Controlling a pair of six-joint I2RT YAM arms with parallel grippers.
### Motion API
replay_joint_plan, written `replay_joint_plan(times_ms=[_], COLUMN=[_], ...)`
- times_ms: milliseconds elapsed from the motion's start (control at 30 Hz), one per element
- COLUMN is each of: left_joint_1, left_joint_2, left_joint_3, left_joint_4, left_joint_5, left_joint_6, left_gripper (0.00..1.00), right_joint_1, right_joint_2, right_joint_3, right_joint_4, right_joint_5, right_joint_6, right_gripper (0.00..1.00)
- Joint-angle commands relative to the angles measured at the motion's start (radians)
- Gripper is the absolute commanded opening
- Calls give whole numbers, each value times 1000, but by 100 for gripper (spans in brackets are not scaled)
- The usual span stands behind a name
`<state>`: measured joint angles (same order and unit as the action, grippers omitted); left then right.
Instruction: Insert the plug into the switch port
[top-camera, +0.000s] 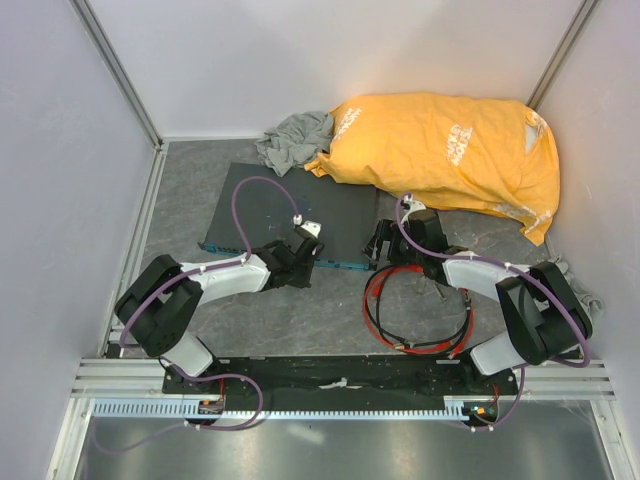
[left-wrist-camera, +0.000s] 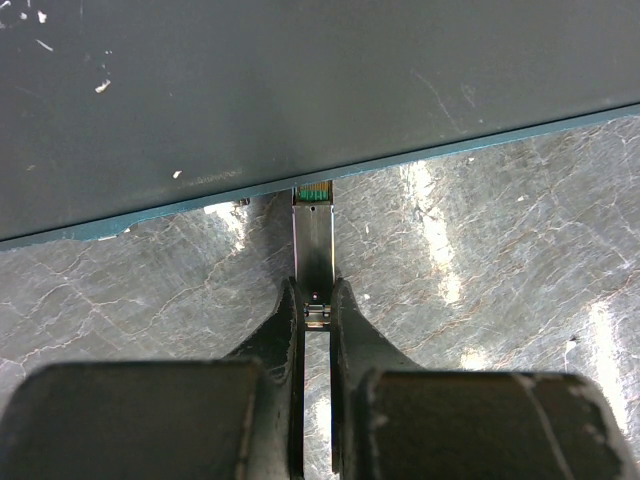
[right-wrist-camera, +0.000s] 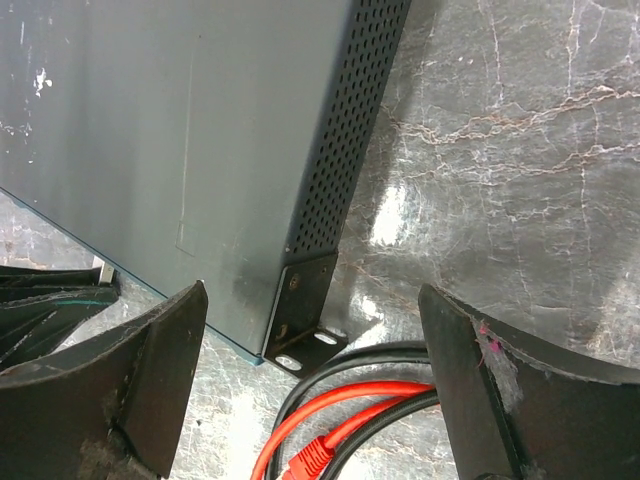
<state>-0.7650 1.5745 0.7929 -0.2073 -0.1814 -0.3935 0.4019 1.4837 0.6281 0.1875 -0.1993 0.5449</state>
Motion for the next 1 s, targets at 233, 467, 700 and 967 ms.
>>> replay_joint_plan(times_ms=[233,467,700,967], left_joint_1=[4,-8,-19,-19], left_joint_2=[-8,-5,-1,5], left_joint_3=[40,68,86,72], left_joint_4=[46,36,17,0], left_joint_5=[-39,-29,-46,-66], left_joint_6=[-70,-88,-94,-103], left_gripper=[1,2,2,1], right_joint_1=[0,0,-2,-2], right_joint_2=[-33,-30,-34,-36], right_joint_3=[-13,-13,-18,-22], right_joint_4=[52,55,59,63], right_joint_5=[5,-8,-15,-22], right_joint_6=[-2,3,6,7], right_gripper=[94,94,94,94])
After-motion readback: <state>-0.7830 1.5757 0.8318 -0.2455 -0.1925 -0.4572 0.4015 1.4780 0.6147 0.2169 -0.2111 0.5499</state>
